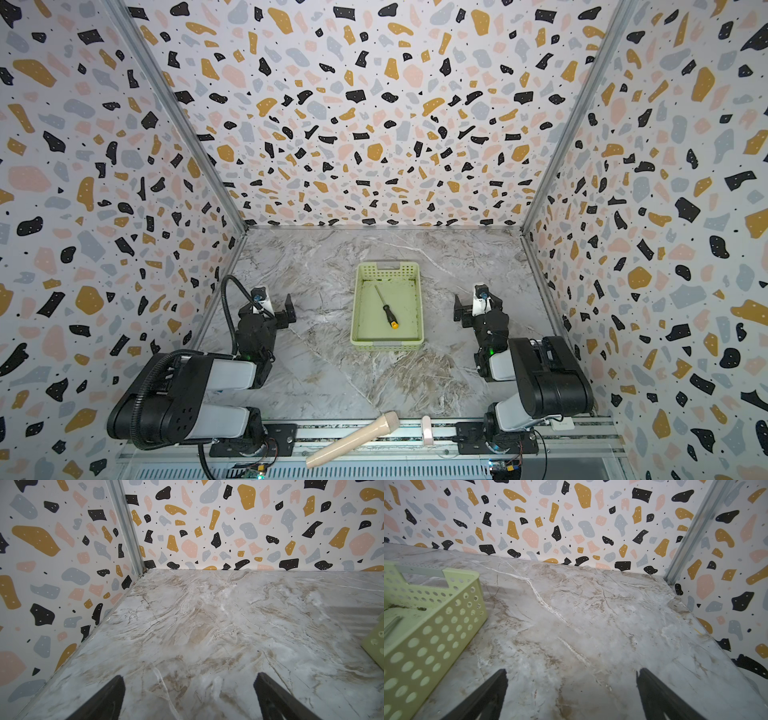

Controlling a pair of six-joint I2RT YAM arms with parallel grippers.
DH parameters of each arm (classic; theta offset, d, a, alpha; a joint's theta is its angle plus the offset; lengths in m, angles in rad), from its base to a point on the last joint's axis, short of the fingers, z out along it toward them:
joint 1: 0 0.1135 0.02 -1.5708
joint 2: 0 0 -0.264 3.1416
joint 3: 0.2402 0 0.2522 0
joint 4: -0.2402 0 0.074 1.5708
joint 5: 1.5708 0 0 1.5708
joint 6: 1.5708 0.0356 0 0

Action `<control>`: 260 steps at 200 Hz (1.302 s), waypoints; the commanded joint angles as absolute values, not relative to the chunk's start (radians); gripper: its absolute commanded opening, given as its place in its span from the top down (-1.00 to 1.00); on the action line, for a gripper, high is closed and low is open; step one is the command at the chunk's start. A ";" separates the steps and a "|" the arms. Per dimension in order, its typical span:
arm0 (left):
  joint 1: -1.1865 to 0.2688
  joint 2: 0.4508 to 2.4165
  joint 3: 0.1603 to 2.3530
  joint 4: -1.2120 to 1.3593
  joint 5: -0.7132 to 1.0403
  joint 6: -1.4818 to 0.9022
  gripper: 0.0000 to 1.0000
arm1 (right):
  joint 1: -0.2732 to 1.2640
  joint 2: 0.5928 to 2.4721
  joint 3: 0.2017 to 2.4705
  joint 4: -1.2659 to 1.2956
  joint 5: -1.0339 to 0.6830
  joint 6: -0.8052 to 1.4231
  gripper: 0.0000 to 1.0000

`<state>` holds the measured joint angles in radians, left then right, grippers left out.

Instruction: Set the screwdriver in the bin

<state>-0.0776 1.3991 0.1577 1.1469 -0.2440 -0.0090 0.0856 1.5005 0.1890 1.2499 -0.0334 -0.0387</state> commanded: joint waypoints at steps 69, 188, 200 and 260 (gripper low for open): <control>-0.072 1.397 0.163 1.206 -0.245 -0.013 -0.99 | 0.051 1.493 0.218 1.233 -0.051 -0.024 -0.98; -0.080 1.396 0.166 1.200 -0.259 -0.011 -0.99 | 0.055 1.494 0.218 1.232 -0.041 -0.028 -0.98; -0.080 1.396 0.166 1.201 -0.259 -0.011 -0.99 | 0.055 1.493 0.218 1.232 -0.041 -0.028 -0.98; -0.084 1.396 0.166 1.200 -0.268 -0.009 -0.99 | 0.057 1.493 0.218 1.232 -0.040 -0.028 -0.98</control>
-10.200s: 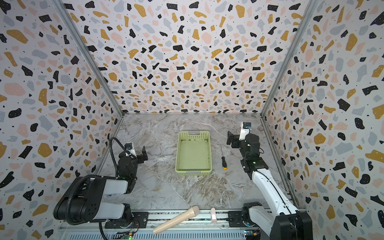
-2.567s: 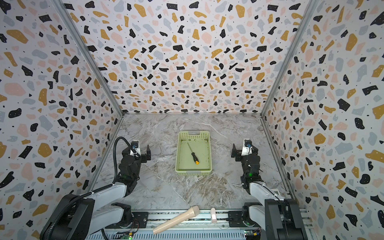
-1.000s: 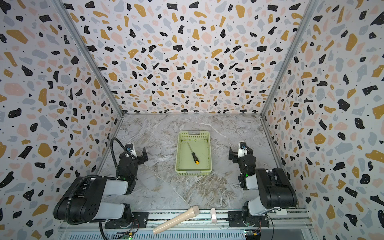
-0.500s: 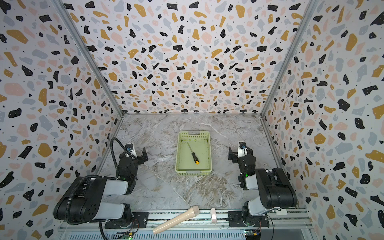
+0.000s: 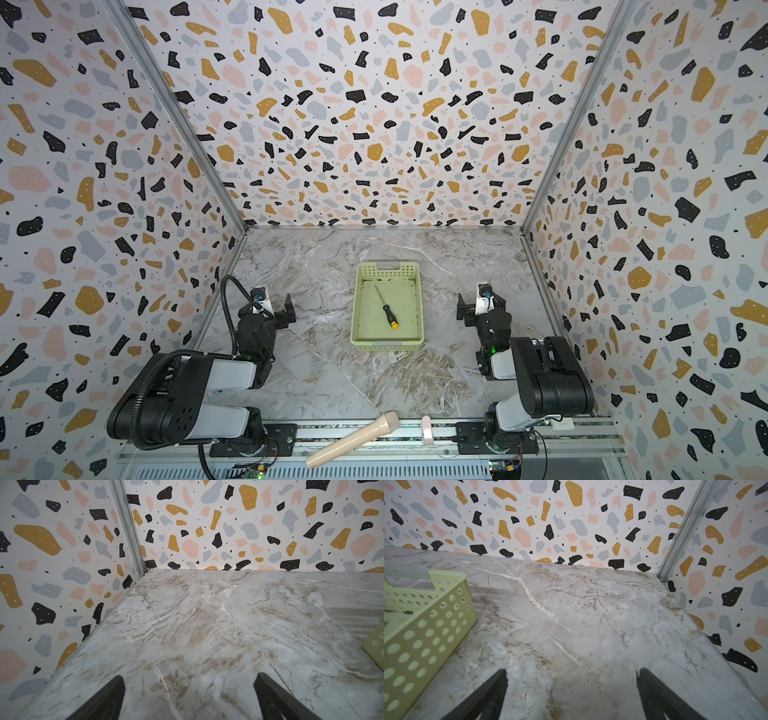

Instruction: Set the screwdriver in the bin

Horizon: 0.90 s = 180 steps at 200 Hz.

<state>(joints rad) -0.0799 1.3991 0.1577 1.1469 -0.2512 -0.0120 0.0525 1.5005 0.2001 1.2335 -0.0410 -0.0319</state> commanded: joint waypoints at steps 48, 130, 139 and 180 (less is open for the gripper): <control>-0.087 1.395 0.166 1.200 -0.276 -0.007 -0.99 | 0.057 1.493 0.218 1.231 -0.038 -0.029 -0.98; -0.092 1.395 0.165 1.200 -0.282 -0.005 -0.99 | 0.061 1.492 0.217 1.233 -0.035 -0.029 -0.98; -0.091 1.395 0.164 1.201 -0.282 -0.006 -0.99 | 0.060 1.491 0.217 1.233 -0.035 -0.029 -0.98; -0.092 1.394 0.164 1.200 -0.284 -0.006 -0.99 | 0.060 1.493 0.218 1.233 -0.035 -0.030 -0.98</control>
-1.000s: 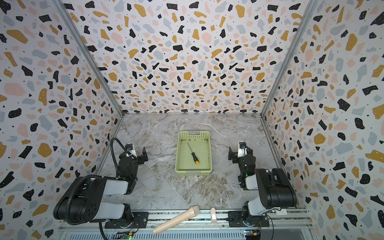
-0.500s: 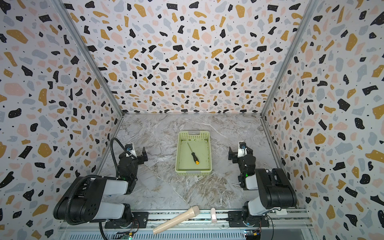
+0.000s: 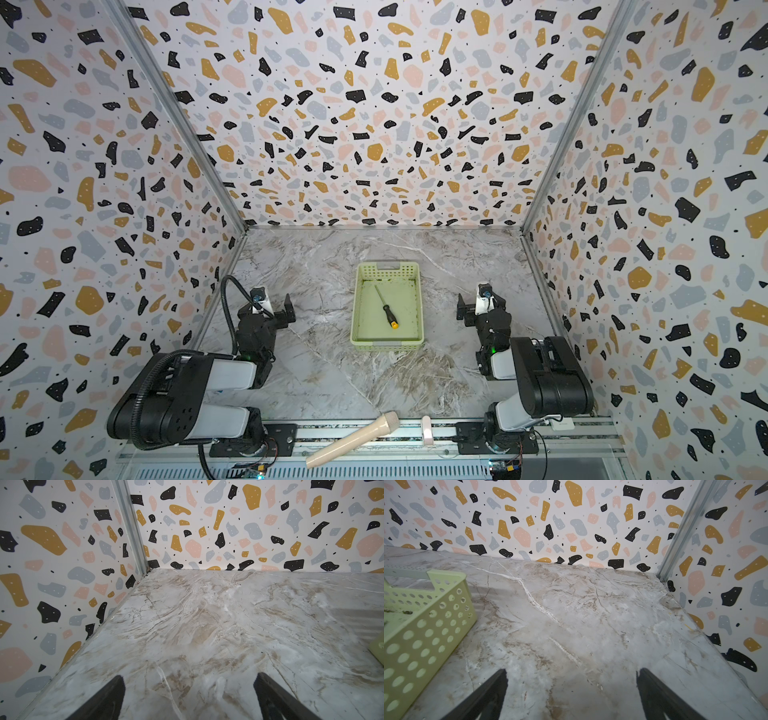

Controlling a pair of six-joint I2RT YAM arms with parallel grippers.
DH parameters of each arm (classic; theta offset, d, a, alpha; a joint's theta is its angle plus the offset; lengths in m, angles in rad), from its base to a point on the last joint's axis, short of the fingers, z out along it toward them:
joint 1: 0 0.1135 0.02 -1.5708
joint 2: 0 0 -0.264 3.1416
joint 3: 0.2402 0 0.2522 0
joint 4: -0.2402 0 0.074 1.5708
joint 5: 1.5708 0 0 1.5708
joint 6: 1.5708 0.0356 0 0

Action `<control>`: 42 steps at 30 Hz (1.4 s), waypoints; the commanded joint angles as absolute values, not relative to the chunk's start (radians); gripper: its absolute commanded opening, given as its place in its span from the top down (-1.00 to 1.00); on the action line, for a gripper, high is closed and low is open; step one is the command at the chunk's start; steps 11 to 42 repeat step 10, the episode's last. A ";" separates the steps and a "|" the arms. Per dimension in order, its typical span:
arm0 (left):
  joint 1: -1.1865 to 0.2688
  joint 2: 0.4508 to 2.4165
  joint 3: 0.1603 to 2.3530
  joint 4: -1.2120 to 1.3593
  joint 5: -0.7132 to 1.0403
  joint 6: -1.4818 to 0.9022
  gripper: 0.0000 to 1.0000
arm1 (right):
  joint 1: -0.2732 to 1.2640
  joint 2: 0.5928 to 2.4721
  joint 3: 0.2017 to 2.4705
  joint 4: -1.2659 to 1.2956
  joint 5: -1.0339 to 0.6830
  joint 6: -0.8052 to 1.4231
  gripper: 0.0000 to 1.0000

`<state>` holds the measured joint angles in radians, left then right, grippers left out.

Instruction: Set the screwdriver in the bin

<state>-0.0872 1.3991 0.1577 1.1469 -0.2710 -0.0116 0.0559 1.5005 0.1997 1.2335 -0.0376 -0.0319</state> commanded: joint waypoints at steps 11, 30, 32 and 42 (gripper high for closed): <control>-0.095 1.394 0.164 1.202 -0.287 -0.004 -0.99 | 0.061 1.493 0.218 1.233 -0.032 -0.030 -0.98; -0.095 1.394 0.164 1.202 -0.287 -0.004 -0.99 | 0.061 1.493 0.218 1.233 -0.032 -0.030 -0.98; -0.095 1.394 0.164 1.202 -0.287 -0.004 -0.99 | 0.061 1.493 0.218 1.233 -0.032 -0.030 -0.98; -0.095 1.394 0.164 1.202 -0.287 -0.004 -0.99 | 0.061 1.493 0.218 1.233 -0.032 -0.030 -0.98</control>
